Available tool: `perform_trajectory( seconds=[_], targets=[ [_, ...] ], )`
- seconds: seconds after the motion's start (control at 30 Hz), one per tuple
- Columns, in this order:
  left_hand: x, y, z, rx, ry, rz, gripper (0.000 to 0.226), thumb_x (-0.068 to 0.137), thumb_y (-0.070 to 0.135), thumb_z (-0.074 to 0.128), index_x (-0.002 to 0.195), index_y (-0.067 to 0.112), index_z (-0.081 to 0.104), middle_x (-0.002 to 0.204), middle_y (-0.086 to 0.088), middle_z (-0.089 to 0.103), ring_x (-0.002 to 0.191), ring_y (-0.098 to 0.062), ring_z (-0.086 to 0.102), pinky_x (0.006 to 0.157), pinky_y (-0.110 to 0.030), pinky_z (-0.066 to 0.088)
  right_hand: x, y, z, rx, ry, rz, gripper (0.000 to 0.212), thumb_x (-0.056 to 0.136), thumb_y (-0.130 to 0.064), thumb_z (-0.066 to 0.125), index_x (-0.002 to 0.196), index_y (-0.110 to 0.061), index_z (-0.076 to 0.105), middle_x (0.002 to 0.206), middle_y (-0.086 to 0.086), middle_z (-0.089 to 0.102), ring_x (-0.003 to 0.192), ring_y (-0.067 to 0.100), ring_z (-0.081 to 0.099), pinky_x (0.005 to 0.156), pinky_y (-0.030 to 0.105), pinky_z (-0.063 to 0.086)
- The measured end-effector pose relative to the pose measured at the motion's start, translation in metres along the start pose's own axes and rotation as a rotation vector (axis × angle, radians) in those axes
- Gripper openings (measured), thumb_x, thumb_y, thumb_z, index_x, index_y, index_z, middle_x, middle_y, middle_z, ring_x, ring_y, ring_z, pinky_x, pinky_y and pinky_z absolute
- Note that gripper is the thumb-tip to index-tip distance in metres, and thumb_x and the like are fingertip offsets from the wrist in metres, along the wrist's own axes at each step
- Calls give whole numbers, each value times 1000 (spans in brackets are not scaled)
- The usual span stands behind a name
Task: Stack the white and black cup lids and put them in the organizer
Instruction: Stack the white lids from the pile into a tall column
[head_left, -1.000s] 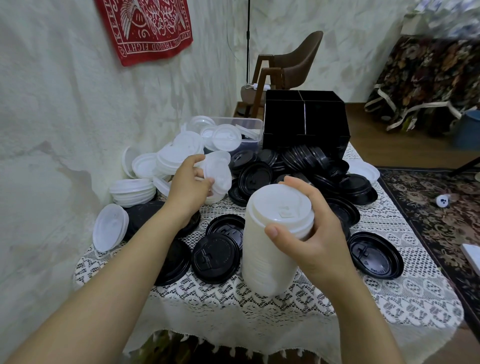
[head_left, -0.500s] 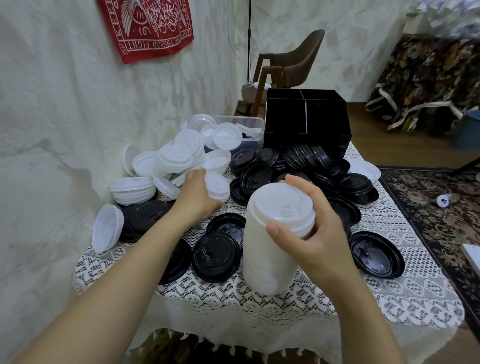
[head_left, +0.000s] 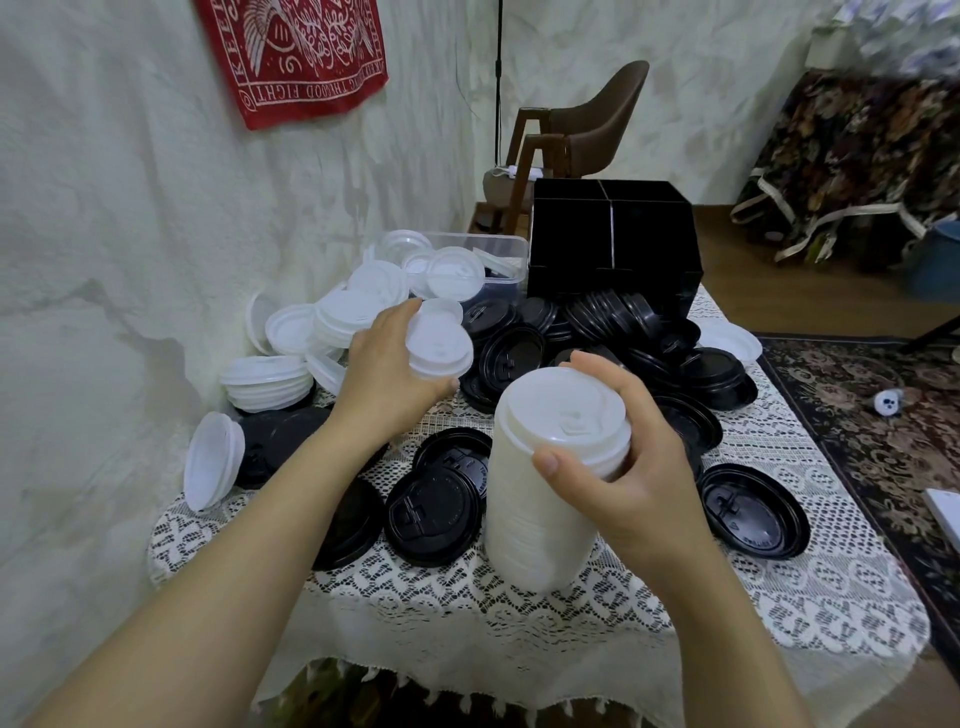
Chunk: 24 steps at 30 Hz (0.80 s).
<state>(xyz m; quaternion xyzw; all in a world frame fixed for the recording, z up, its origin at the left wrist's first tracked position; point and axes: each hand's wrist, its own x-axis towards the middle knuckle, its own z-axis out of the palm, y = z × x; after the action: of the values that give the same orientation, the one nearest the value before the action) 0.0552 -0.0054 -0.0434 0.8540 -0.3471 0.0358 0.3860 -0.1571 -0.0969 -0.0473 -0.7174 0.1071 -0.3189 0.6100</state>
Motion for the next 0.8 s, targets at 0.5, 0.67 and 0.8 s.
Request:
perform_trajectory(
  seconds=[0.5, 0.67, 0.8],
  targets=[
    [-45, 72, -40, -496, -187, 348, 63, 60, 46, 78, 119, 36, 57, 128, 19, 49, 124, 5, 46, 101, -16, 39, 1, 3, 0, 51, -27, -2, 78, 60, -44, 80, 131, -29, 51, 116, -9, 66, 107, 12, 64, 84, 23, 53],
    [-63, 83, -34, -398, -257, 394, 56, 63, 51, 74, 116, 40, 61, 126, 19, 46, 126, 1, 43, 103, -16, 36, 2, 3, -2, 97, -50, -19, 71, 62, -34, 81, 126, -24, 55, 114, -4, 69, 104, 14, 67, 80, 23, 53],
    [-73, 86, -26, -308, -290, 357, 50, 65, 48, 77, 113, 41, 64, 123, 16, 45, 121, 3, 42, 97, -5, 31, 2, 4, -3, 118, -49, -32, 71, 61, -30, 81, 126, -25, 54, 114, -9, 69, 104, 8, 67, 78, 18, 53]
  ],
)
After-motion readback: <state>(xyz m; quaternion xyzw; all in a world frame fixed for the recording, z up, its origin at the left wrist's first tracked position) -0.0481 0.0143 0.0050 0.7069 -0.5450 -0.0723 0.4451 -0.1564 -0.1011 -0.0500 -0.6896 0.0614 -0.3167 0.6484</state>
